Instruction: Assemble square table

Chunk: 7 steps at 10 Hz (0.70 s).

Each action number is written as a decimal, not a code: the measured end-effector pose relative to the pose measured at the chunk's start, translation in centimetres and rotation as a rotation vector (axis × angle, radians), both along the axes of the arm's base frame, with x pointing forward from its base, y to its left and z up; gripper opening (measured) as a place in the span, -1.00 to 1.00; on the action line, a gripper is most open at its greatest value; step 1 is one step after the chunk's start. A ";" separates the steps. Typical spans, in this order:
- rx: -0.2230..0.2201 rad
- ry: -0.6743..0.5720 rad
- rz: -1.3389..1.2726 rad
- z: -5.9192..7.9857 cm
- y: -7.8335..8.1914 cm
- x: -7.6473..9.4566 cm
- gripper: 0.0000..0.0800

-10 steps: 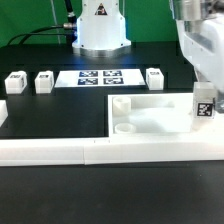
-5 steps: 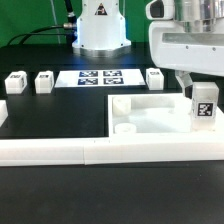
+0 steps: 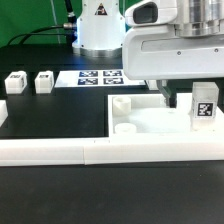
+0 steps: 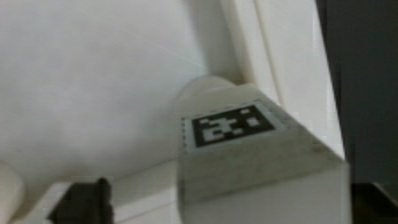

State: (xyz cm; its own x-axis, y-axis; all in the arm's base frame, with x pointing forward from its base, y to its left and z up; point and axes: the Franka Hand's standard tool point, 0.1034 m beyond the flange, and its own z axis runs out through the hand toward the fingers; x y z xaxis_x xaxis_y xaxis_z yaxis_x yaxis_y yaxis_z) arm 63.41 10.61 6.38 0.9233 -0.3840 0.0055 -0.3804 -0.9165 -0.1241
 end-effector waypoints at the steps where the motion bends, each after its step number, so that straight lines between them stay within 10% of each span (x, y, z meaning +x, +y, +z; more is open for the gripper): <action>1: 0.000 0.000 0.000 0.0 0.0 0.0 -0.02; 7: 0.024 0.065 -0.585 -0.1 0.2 0.0 -0.28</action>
Offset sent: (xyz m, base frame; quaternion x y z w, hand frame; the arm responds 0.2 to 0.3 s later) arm 0.0000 0.0000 0.0000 0.0000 0.0000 0.1938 0.9810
